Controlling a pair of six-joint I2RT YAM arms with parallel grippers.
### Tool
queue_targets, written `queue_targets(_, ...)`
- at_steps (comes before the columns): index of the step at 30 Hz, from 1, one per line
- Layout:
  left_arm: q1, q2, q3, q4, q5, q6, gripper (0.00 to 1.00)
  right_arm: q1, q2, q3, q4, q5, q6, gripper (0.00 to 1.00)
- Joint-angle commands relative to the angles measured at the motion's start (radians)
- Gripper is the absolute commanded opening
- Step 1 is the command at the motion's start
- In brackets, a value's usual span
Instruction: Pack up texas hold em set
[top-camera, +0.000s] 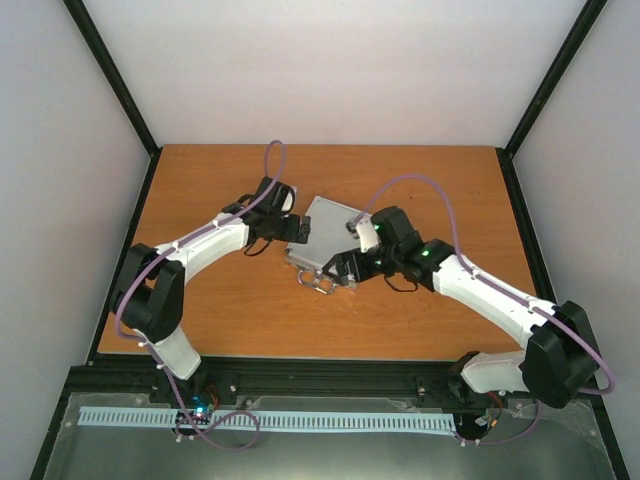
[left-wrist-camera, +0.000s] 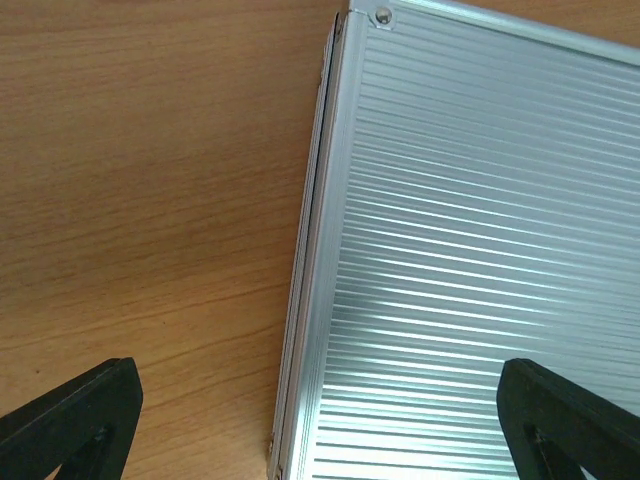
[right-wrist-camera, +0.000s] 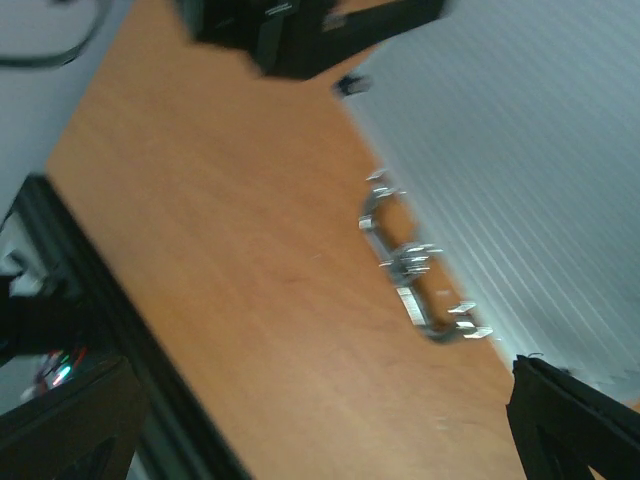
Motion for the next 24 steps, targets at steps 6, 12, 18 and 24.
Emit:
queue_targets(6,-0.016,0.038,-0.044,0.091,0.045,-0.009,1.0,0.188,0.109,-0.037,0.146,-0.092,0.055,1.0)
queue_targets(12,-0.022,0.089,-0.054,0.111,0.057,0.004,1.0,0.21,0.209,-0.059,0.221,-0.072,0.077,1.0)
queue_targets(18,-0.022,0.109,-0.073,0.122,0.054,0.008,1.0,0.217,0.284,-0.051,0.281,-0.044,0.083,1.0)
queue_targets(24,-0.022,0.108,-0.088,0.12,0.043,0.012,1.0,0.219,0.309,-0.06,0.322,0.061,0.122,1.0)
